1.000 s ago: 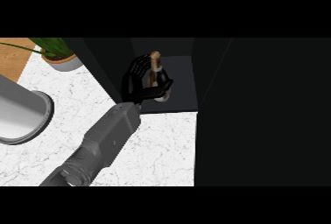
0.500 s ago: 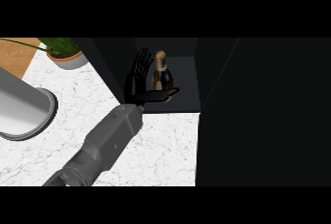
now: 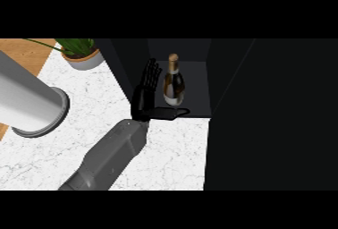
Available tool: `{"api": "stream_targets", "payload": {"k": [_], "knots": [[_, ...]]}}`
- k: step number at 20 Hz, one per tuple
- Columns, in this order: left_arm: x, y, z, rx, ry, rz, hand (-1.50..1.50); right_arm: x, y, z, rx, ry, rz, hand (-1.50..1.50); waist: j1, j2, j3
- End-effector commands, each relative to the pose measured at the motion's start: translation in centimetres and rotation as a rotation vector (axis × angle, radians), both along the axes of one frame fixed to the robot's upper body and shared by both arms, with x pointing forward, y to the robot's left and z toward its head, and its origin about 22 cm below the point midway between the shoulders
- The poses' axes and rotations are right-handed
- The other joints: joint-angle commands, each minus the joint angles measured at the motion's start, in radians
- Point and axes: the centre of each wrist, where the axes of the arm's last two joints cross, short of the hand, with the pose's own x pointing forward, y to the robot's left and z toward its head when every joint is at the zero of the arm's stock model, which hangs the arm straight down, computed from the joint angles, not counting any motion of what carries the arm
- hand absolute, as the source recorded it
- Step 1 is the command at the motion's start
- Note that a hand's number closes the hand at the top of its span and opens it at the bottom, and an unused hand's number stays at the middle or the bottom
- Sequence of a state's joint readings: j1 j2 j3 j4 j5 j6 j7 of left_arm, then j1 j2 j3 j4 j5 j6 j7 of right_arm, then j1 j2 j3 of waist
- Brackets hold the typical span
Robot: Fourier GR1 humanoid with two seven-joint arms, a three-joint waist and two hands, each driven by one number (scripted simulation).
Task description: Pick up the wine, place it into the cabinet and close the cabinet
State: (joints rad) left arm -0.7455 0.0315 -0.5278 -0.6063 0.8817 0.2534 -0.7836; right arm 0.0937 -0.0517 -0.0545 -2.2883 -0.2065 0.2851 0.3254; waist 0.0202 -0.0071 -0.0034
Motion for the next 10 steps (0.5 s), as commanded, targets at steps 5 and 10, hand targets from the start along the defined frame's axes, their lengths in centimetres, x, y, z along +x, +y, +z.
{"api": "stream_targets", "payload": {"k": [5,10], "knots": [[-6.0,2.0,2.5,0.013,-0.033,-0.128,-1.5,0.3,0.5,-0.2,-0.014,0.005,-0.018,-1.5,0.016,-0.007,0.005],[-10.4,4.8,5.9,0.0,-0.03,-0.122,-1.5,-0.8,0.5,0.1,-0.001,-0.007,0.001,-1.5,0.002,-0.002,0.004]]}}
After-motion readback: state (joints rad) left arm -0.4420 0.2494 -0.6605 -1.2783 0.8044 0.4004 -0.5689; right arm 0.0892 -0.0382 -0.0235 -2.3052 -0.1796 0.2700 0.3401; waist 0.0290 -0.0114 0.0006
